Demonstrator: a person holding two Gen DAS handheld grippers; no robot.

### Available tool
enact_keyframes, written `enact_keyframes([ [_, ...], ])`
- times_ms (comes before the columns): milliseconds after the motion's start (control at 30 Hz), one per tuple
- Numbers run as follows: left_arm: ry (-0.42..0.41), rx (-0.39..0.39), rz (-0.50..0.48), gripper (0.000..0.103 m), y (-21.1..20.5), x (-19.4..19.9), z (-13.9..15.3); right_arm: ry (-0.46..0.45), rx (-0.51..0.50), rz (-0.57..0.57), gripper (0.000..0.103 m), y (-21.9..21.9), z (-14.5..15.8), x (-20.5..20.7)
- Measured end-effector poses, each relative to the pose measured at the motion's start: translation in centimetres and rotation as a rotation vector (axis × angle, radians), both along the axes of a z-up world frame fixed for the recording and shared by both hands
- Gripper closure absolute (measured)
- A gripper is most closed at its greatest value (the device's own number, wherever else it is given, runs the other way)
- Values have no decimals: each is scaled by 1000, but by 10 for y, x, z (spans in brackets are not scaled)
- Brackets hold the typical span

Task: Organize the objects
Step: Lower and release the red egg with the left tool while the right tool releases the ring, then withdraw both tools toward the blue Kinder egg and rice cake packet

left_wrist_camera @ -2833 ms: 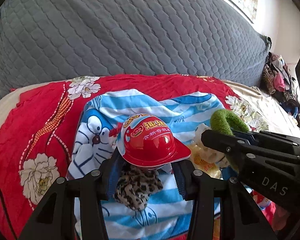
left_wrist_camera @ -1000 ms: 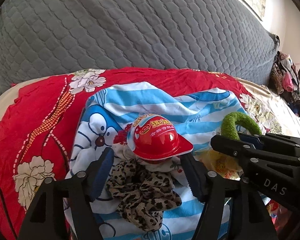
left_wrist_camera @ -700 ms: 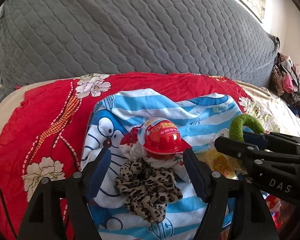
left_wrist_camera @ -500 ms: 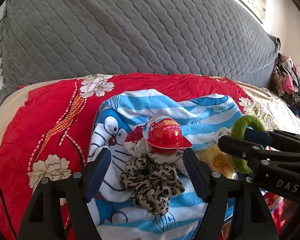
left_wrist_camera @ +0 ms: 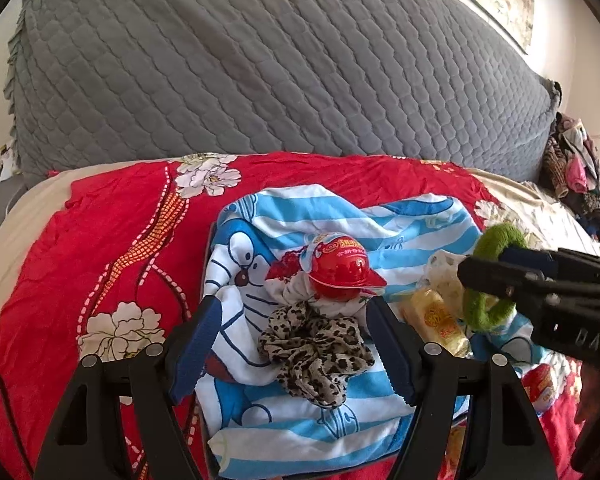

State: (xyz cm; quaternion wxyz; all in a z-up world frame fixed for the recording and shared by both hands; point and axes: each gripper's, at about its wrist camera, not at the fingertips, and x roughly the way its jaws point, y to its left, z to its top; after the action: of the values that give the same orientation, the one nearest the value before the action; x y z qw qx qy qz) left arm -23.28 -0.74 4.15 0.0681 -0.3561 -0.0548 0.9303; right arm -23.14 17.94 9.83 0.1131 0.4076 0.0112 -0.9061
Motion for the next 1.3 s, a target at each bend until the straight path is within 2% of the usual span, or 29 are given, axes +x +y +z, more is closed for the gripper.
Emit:
enact_keyframes([
  [100,6,2,0,27,-2,2,4,6,-3,10,56,-2,8,-1],
  [233,12,1,1,27,0,6,9,-26,16,16,56,-5,2,4],
  [400,16,7,2,27,-1,19,14,-43,17,8,56,-3,-3,22],
  [700,31,15,-5,25,2,51,31,-33,1,-6,55,4,11,61],
  [800,33,16,-9,24,4,64,38,-29,-3,-12,50,5,17,75],
  [967,32,4,-21,23,8,83,43,-11,-20,-34,35,12,25,99],
  [1300,14,-2,-54,21,19,118,40,-17,-33,-48,25,22,28,135],
])
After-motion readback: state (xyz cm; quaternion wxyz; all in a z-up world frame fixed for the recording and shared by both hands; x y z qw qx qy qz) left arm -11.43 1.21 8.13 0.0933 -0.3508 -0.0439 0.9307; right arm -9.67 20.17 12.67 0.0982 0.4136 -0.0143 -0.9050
